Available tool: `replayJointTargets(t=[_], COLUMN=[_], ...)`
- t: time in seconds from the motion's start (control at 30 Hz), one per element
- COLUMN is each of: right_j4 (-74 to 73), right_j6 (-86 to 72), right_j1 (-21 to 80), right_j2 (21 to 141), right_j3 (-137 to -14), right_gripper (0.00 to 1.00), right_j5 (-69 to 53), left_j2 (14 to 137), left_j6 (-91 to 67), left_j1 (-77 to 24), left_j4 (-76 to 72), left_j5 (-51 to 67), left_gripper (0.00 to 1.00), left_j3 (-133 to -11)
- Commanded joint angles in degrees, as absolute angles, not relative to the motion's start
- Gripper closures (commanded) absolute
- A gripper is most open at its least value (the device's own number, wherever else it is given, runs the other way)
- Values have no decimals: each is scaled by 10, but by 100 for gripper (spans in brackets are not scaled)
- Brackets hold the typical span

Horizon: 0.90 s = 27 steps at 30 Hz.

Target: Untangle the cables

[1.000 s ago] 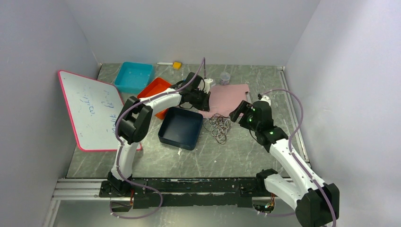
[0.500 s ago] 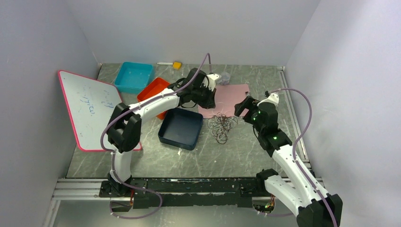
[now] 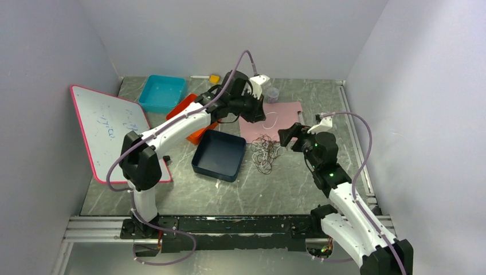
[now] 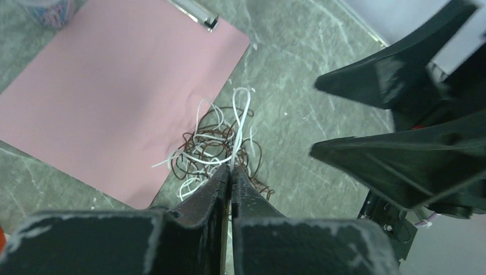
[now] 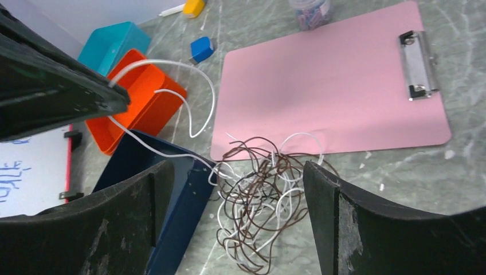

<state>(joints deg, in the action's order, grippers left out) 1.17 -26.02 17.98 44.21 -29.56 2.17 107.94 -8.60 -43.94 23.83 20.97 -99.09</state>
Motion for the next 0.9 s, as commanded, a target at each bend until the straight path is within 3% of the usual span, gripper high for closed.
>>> replayJointTargets(t=[0.0,0.67,0.87], right_j4=[124,371,391], right_j6=[-280,-240,-211], right_j1=[179,195,228], right_j2=[465,644,680], right_j3=[-282,-273,-281], right_gripper=[14,27,27], right_j5=[-20,-237,-226], left_j2=[1038,998,982], left_j6=[-97,-132,-145], left_j1=[-445,-450,-450], left_j4=[259,317,315], left_j5=[221,193,203], left_gripper=[93,93,93], left_j3=[-1025,-1087,-1080])
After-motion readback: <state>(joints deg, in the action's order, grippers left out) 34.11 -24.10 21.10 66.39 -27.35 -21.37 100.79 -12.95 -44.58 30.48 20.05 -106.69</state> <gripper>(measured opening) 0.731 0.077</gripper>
